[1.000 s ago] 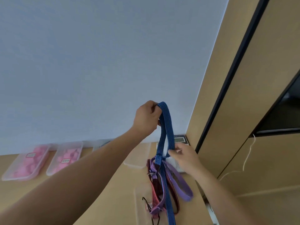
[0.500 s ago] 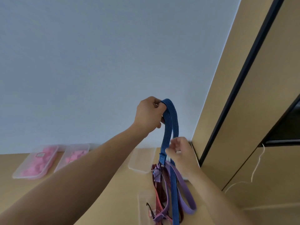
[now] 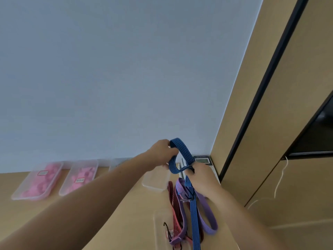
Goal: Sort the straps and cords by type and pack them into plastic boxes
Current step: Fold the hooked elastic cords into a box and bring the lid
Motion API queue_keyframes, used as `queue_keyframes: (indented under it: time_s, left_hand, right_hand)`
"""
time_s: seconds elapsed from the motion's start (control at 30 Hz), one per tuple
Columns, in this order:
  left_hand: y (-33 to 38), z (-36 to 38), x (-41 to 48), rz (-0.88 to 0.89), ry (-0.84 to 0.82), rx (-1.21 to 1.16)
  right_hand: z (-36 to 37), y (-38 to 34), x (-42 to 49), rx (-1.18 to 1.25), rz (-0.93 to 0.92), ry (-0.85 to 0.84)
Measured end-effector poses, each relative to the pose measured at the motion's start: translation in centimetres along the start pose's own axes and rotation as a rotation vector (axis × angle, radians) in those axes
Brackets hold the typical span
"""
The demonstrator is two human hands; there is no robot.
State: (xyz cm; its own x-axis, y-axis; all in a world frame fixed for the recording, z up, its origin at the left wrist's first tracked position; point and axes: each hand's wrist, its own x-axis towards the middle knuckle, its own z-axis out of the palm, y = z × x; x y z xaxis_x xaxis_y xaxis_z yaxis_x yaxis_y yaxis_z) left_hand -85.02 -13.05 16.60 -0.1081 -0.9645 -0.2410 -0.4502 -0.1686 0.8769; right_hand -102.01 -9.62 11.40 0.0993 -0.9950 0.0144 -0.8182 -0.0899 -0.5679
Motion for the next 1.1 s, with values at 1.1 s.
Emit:
queue_keyframes:
  time_s: [1.1]
  left_hand:
    - [-7.0,3.9,0.3,0.263,-0.425,0.604]
  right_hand:
    - [1.8,3.1,2.4,0.556,0.429,-0.079]
